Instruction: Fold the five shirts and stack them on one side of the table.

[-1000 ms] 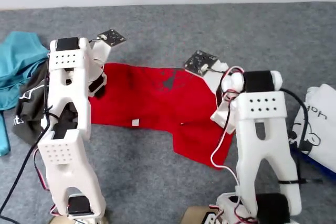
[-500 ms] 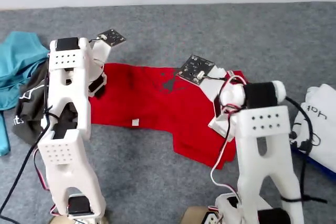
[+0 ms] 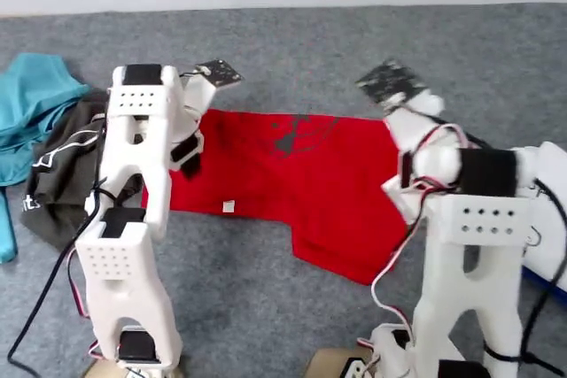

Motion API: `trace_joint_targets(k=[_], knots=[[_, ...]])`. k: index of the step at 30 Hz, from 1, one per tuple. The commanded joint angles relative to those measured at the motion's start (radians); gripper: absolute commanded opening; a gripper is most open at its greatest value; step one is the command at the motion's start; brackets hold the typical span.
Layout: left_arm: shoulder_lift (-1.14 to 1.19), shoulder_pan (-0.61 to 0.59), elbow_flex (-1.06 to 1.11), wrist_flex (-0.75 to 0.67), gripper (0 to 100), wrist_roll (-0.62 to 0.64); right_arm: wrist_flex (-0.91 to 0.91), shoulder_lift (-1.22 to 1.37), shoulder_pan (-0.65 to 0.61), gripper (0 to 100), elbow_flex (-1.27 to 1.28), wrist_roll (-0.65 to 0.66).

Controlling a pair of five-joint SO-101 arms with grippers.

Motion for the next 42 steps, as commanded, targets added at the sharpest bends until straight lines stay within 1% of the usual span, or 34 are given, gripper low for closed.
trace_joint_targets(k=[1,5,8,12,15,20,34,38,42], knots=[[-0.057,0.011,0.015,0.031,15,-0.021,0.042,-0.038,0.128,19.9,-0.049,-0.043],[-0.018,0.005,0.051,0.029,14,-0.058,0.042,-0.038,0.289,19.9,-0.052,-0.043],[0.014,-0.005,0.053,0.028,14,-0.072,0.042,-0.038,0.384,19.9,-0.052,-0.044],[0.051,-0.018,0.053,0.017,14,-0.086,0.042,-0.038,0.481,19.9,-0.052,-0.041],[0.083,-0.026,0.051,0.014,13,-0.086,0.042,-0.038,0.521,19.9,-0.051,-0.041],[0.13,-0.035,0.051,0.014,8,-0.137,0.042,-0.038,0.555,19.9,-0.049,-0.043],[0.138,-0.046,0.05,-0.014,8,-0.144,0.044,-0.038,0.555,19.9,-0.052,-0.044],[0.138,-0.046,0.027,-0.008,3,-0.144,0.044,-0.038,0.555,19.9,-0.052,-0.044],[0.138,-0.057,-0.007,0.029,2,-0.144,0.044,-0.038,0.555,19.9,-0.052,-0.043]])
